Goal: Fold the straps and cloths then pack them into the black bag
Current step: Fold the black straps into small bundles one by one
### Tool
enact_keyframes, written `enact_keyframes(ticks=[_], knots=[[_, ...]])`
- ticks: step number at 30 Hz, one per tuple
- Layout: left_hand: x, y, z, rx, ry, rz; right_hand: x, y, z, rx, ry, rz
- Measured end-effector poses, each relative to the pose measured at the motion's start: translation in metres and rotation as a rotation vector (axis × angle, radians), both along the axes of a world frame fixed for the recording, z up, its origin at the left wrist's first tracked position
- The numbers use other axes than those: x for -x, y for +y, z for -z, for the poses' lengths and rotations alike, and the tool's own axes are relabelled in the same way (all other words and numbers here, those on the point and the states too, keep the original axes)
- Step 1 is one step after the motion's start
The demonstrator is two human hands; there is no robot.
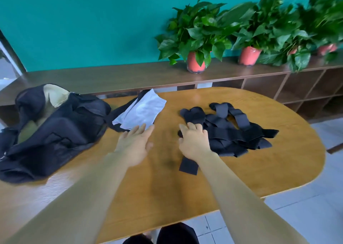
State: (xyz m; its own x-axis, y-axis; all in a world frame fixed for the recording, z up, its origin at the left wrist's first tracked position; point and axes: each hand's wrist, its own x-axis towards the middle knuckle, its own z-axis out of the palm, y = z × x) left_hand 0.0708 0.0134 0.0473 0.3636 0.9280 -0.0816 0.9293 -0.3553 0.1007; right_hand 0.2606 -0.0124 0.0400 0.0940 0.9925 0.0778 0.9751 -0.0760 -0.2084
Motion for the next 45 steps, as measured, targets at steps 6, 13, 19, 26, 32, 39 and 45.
enact_keyframes(ticks=[6, 13, 19, 26, 32, 39, 45], knots=[[-0.059, -0.007, 0.0, 0.006, -0.037, 0.084, -0.056, -0.027, 0.015, -0.023, -0.042, 0.085], [-0.12, 0.007, 0.015, -0.046, -0.034, 0.114, -0.074, -0.027, 0.033, 0.032, -0.145, 0.011], [-0.143, 0.024, 0.034, -0.04, -0.179, -0.024, -0.078, -0.018, 0.044, 0.039, -0.143, -0.014], [-0.141, 0.027, 0.032, 0.05, -0.387, -0.134, -0.08, -0.017, 0.058, 0.115, -0.147, 0.007], [-0.101, 0.01, 0.027, 0.064, -0.344, -0.157, -0.075, -0.017, 0.058, 0.157, -0.194, 0.021], [-0.044, -0.011, 0.031, 0.191, -0.333, -0.228, -0.07, -0.014, 0.054, 0.215, -0.228, 0.044], [-0.013, -0.028, 0.032, 0.283, -0.357, -0.253, -0.064, -0.012, 0.04, 0.179, -0.247, 0.05]])
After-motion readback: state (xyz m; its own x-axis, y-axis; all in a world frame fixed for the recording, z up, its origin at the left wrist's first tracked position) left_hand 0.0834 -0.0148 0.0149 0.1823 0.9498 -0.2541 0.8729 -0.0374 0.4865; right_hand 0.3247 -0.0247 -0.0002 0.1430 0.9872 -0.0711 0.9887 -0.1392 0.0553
